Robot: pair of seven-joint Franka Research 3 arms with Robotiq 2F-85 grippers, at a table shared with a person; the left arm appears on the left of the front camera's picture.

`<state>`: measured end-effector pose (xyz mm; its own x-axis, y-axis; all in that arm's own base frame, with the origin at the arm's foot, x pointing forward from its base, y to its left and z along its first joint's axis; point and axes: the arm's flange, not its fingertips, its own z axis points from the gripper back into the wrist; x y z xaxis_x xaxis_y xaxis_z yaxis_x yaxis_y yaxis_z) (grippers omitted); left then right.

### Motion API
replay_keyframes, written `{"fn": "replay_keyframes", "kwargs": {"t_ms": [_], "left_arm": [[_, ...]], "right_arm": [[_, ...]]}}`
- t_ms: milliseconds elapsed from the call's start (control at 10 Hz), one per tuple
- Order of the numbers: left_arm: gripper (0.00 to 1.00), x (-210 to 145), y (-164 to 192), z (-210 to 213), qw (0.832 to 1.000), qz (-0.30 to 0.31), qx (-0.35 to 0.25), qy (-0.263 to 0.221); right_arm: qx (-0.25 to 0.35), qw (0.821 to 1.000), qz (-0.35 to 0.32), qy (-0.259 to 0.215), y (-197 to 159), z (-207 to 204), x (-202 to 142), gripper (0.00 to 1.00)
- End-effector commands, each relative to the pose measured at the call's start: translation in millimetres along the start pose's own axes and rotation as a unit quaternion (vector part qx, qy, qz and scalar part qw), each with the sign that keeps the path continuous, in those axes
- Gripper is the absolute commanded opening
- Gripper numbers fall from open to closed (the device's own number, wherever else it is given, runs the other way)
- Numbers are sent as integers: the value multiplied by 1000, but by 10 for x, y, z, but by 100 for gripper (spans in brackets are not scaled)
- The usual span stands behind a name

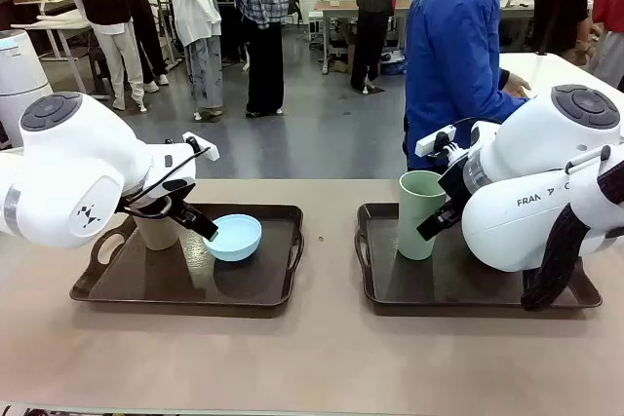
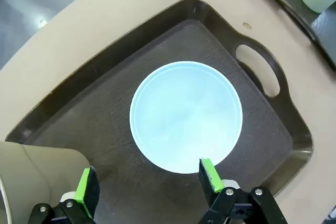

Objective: Set up a tray with a mat and arrange the tableware.
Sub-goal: Pick up the Picnic Bowl and Reusable plastic cup from the Handle tray in front of the human's position and hold them in the air.

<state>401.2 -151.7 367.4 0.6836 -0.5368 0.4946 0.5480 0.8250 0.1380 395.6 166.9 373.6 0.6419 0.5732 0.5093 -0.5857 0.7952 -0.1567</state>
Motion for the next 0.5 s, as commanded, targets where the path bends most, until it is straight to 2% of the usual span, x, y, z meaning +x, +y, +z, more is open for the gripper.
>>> {"fn": "replay_keyframes", "kwargs": {"t_ms": [0, 400], "left_arm": [[100, -1, -1, 0, 1000, 0, 0, 0], [100, -1, -1, 0, 1000, 0, 0, 0]], "right_arm": [[0, 1000, 0, 0, 0, 0, 0, 100], [0, 1000, 0, 0, 0, 0, 0, 100]]}}
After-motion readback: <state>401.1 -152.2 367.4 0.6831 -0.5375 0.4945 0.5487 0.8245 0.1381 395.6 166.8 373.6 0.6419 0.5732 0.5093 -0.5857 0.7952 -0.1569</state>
